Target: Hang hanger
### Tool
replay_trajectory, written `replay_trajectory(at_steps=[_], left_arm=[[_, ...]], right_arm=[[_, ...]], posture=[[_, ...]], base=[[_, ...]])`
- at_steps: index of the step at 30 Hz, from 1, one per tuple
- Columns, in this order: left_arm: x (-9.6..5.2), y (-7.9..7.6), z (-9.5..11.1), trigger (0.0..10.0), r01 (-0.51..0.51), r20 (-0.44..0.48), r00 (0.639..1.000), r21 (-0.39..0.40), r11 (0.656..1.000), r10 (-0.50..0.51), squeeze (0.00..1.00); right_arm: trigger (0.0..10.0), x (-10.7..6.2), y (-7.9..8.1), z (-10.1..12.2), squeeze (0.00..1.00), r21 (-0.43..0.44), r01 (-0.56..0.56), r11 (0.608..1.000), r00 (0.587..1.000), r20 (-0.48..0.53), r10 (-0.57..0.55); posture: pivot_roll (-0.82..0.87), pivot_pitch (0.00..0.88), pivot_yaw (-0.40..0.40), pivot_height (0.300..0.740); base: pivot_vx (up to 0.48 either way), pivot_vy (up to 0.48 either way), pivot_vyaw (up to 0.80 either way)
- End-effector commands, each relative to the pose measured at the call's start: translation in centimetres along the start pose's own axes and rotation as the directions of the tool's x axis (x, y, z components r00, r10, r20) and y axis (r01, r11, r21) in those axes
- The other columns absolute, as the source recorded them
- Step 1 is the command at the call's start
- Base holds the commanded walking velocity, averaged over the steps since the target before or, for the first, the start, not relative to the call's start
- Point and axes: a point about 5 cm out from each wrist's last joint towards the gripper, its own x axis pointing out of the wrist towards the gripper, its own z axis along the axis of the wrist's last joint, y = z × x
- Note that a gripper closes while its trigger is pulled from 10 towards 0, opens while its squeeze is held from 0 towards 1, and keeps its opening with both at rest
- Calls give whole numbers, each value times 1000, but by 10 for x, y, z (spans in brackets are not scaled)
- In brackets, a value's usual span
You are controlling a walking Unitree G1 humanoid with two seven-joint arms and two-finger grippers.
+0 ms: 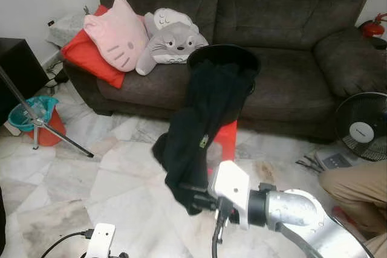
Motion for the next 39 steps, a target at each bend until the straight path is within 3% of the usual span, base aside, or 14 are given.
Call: replay_trajectory(at_steps=[1, 10, 12, 13, 15, 16, 17, 18, 19, 21, 24, 28, 35, 39], left_arm=[[-1, 2, -4, 10000, -2, -24, 1000, 25, 1000, 2, 0], [-1, 1, -4, 10000, 0, -25, 1000, 30, 1000, 1, 0], [-1, 2, -4, 10000, 0, -25, 1000, 30, 1000, 1, 0], [-1, 2, -4, 10000, 0, -25, 1000, 32, 999, 1, 0], [-1, 1, -4, 10000, 1, -25, 1000, 33, 999, 0, 0], [-1, 1, -4, 10000, 1, -25, 1000, 34, 999, 0, 0], [-1, 1, -4, 10000, 1, -25, 1000, 34, 999, 0, 0], [-1, 1, -4, 10000, 1, -25, 1000, 35, 999, 0, 0], [-1, 1, -4, 10000, 1, -25, 1000, 35, 999, 0, 0], [-1, 1, -4, 10000, 0, -25, 1000, 35, 999, 0, 0], [-1, 0, -4, 10000, 1, -25, 1000, 36, 999, 0, 0], [0, 0, -4, 10000, 1, -26, 1000, 38, 999, -1, 0], [-1, 0, -5, 10000, 0, -28, 1000, 42, 999, 1, 0], [0, 0, -4, 10000, 0, -29, 1000, 47, 999, 1, 0]], right_arm=[[10000, 1, 8, 8, 0, -22, -52, 998, 998, 28, 52], [10000, 2, 13, 15, 0, -60, -107, 992, 993, 47, 110], [10000, 3, -27, 8, 0, -68, 208, 976, 978, 37, -206], [10000, -6, -59, -3, 0, -43, 444, 895, 896, 3, -445], [10000, -20, -87, -14, 0, 28, 646, 763, 764, -37, -645], [10000, -34, -102, -25, 0, 97, 756, 647, 654, -82, -752], [10000, -34, -102, -25, 0, 97, 756, 647, 654, -82, -752], [10000, -57, -117, -48, 0, 194, 861, 470, 500, -165, -850], [10000, -57, -117, -48, 0, 194, 861, 470, 500, -165, -850], [10000, -79, -122, -76, 0, 190, 930, 314, 356, -257, -899], [10000, -91, -115, -124, 0, 154, 971, 185, 233, -400, -887], [10000, -93, -101, -169, 0, 134, 987, 91, 150, -538, -829], [10000, -86, -68, -218, 0, 134, 989, 58, 135, -693, -708], [10000, -77, -43, -242, 0, 214, 976, -33, 144, -756, -638]], posture=[[3, 0, 28, 732], [3, 0, 29, 732], [-2, 0, 32, 732], [-4, 0, 33, 732], [-3, 0, 33, 732], [-1, 0, 33, 732], [-1, 0, 33, 732], [2, 0, 30, 732], [2, 0, 30, 732], [2, 0, 30, 732], [1, 0, 30, 732], [6, 0, 31, 732], [4, 0, 38, 732], [10, 0, 38, 732]], base=[[0, 0, 0], [0, 0, 0], [0, 0, 0], [0, 0, 0], [0, 0, 0], [0, 0, 0], [0, 0, 0], [0, 0, 0], [0, 0, 0], [0, 0, 0], [0, 0, 0], [0, 0, 0], [0, 0, 0], [0, 0, 0]])
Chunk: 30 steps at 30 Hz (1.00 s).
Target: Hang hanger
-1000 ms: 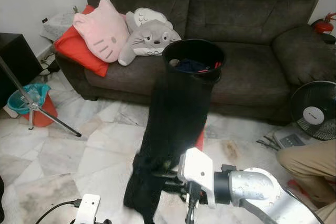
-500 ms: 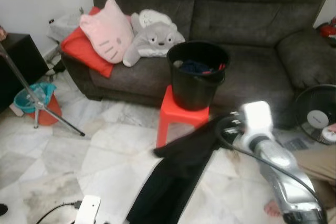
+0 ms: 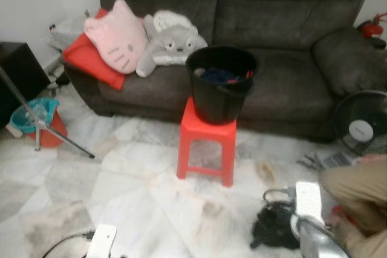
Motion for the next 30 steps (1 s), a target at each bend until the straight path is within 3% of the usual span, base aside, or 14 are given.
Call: replay_trajectory(at_steps=[1, 5, 6, 12, 30], left_arm=[[0, 1, -2, 10000, -4, -17, 1000, 11, 1000, 5, 0], [0, 1, -2, 10000, -6, -16, 1000, 10, 1000, 6, 0], [0, 1, -2, 10000, -8, -16, 1000, 8, 1000, 8, 0], [0, 1, -2, 10000, -11, -13, 1000, 0, 1000, 11, 0], [0, -1, -3, 10000, -13, -15, 1000, -3, 1000, 13, 0]], right_arm=[[10000, 1, 0, -7, 0, 56, 8, 998, 1000, -11, -8], [10000, 0, 0, -18, 0, 101, 18, 995, 999, -46, -13], [10000, -3, -2, -35, 0, 123, 20, 992, 995, -95, -8], [10000, -9, -7, -62, 0, 138, 30, 990, 986, -168, -7], [10000, -12, -1, -71, 0, 67, -38, 997, 983, -175, 49]], posture=[[10, 0, 38, 732], [12, 0, 36, 732], [16, 0, 34, 732], [26, 0, 26, 732], [31, 0, 18, 732]], base=[[0, 0, 0], [0, 0, 0], [0, 0, 0], [0, 0, 0], [0, 0, 0]])
